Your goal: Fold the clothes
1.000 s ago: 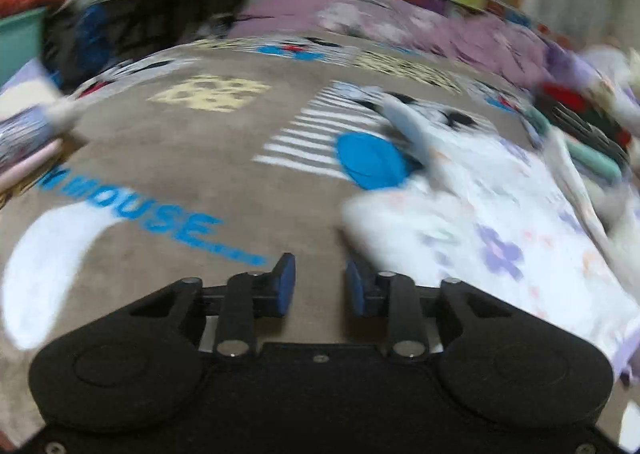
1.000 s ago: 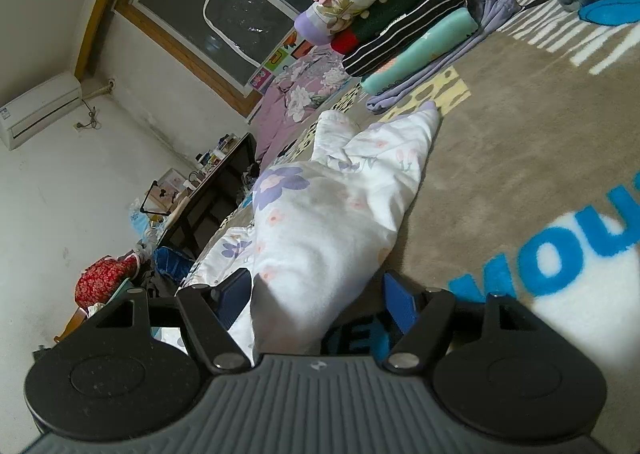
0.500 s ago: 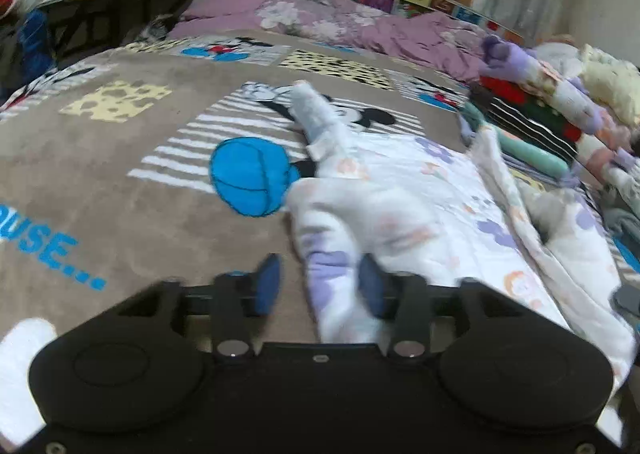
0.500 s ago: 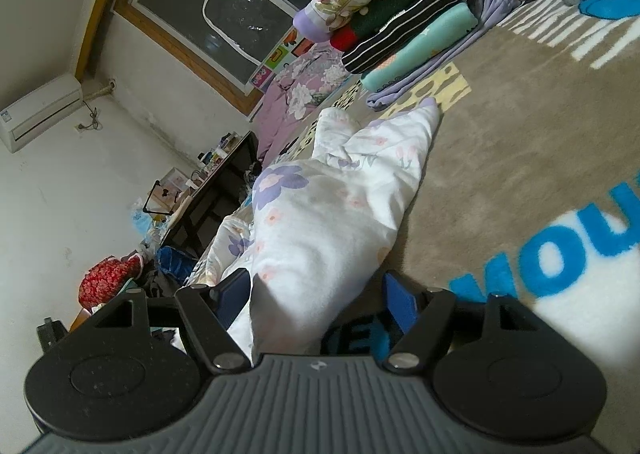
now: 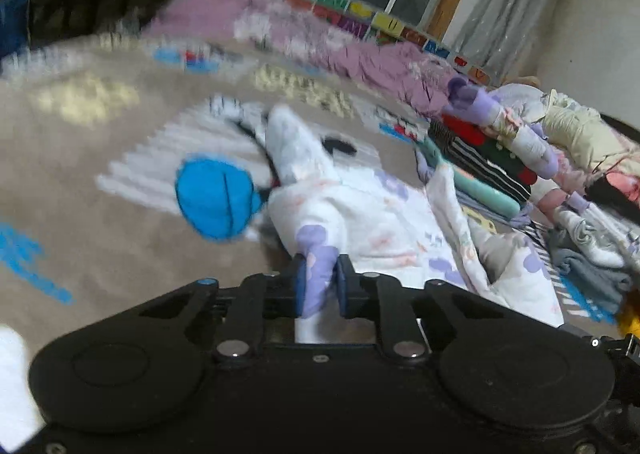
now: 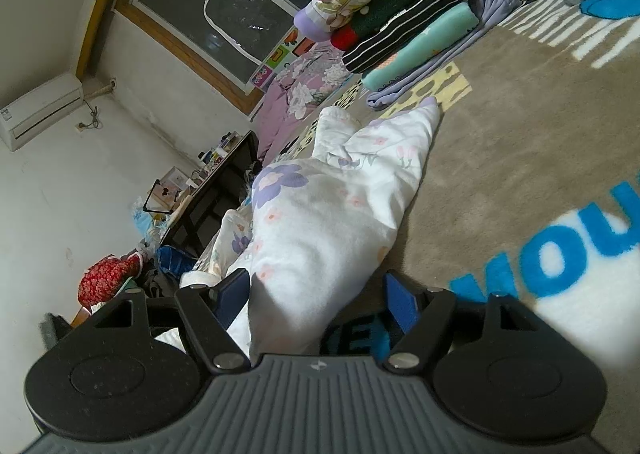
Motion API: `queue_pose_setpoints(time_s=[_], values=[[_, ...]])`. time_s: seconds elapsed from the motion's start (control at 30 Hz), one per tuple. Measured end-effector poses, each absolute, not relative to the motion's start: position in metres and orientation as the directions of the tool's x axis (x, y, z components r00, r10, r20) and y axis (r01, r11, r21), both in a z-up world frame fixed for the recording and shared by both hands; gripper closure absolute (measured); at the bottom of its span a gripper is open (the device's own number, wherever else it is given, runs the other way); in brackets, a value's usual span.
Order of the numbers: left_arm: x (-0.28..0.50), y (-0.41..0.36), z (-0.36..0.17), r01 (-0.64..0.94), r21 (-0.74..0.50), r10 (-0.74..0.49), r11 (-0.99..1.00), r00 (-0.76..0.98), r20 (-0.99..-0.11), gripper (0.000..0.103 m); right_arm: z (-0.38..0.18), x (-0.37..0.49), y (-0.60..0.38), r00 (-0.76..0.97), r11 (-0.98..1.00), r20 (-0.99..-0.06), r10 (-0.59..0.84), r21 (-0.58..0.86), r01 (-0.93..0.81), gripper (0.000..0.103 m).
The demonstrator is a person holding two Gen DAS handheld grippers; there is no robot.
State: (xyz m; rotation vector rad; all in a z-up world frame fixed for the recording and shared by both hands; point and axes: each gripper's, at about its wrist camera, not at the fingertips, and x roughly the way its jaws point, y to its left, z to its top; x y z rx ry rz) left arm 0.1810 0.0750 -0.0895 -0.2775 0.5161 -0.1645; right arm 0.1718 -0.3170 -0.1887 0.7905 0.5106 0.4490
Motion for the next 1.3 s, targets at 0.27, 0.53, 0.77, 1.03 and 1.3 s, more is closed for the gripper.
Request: queue_pose_setpoints(time_s=[0.27, 0.53, 0.77, 1.03, 1.3], values=[[0.16, 0.072, -0.056, 0.059, -0.1, -0.094, 0.993, 0.91, -0.403, 0.093, -0.189, 0.172, -0.317, 0.788, 0.624, -0.262, 0.557, 0.758, -0.188, 0.03], [0.147, 0.05, -0.056, -0.042, 0.45, 0.198, 0.892, 0.931, -0.305, 0.094, -0.188, 0.172, -0.316, 0.788, 0.628, -0.267, 0.555, 0.755, -0.187, 0.03], [0.164, 0.036, -0.1, -0.007, 0.635, 0.284, 0.772, 0.898, -0.335, 0.091, -0.188, 0.171, -0.316, 0.788, 0.631, -0.268, 0.554, 0.752, -0.188, 0.03], [0.165, 0.106, -0.064, -0.03, 0.075, 0.062, 0.997, 0.885, -0.461, 0.051, -0.19, 0.17, -0.317, 0.788, 0.625, -0.259, 0.558, 0.756, -0.194, 0.03], [0.173, 0.224, -0.092, -0.31, -0.678, -0.097, 0.667, 0.865, -0.492, 0.051, -0.191, 0.169, -0.316, 0.79, 0.626, -0.254, 0.557, 0.754, -0.199, 0.03]])
